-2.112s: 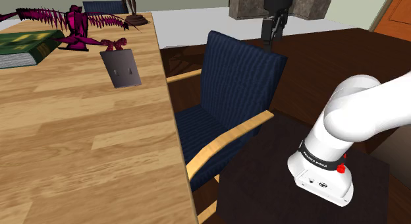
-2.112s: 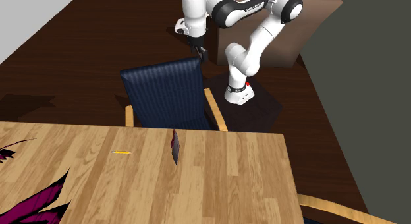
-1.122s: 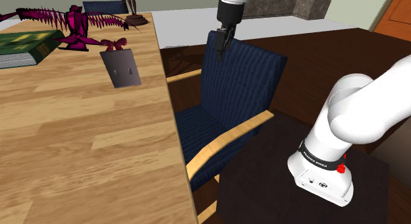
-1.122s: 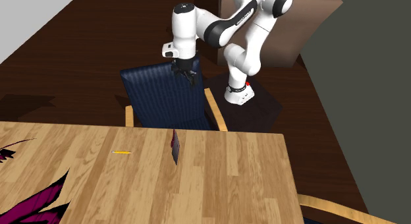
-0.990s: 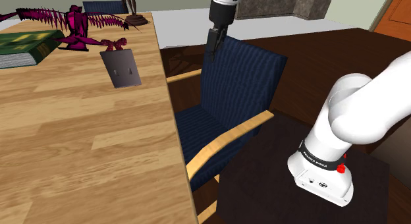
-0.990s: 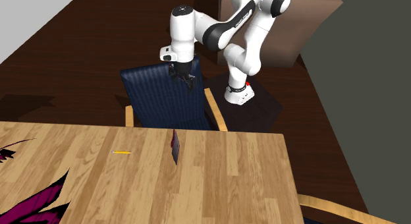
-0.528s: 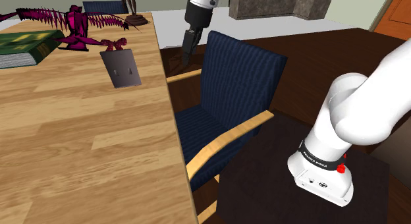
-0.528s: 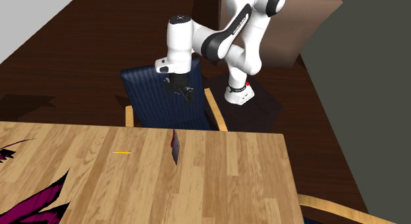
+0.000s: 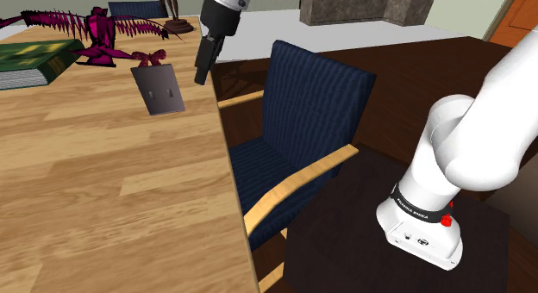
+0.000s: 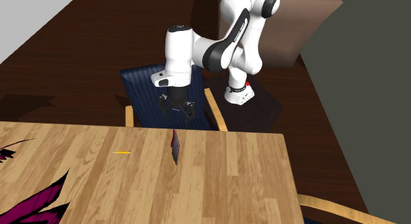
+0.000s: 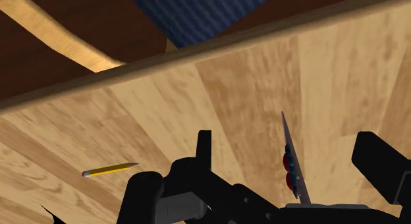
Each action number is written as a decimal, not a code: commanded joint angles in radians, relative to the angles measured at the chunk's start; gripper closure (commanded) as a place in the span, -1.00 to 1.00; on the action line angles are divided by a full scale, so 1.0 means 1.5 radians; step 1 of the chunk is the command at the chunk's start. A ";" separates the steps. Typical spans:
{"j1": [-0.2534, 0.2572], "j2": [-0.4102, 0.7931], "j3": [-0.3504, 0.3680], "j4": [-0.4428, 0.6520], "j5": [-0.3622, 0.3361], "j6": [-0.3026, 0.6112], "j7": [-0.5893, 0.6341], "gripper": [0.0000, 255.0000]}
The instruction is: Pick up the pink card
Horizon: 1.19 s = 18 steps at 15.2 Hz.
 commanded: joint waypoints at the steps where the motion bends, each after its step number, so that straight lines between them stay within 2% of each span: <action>1: 0.013 0.029 0.004 0.032 0.018 0.020 -0.024 -1.00; 4: 0.029 0.059 0.011 0.066 0.039 0.043 -0.053 -1.00; 13: 0.034 0.072 0.013 0.012 0.057 0.108 -0.075 -1.00; 14: 0.034 0.072 0.013 0.014 0.056 0.107 -0.075 1.00; 18: 0.033 0.073 0.013 0.014 0.057 0.107 -0.075 1.00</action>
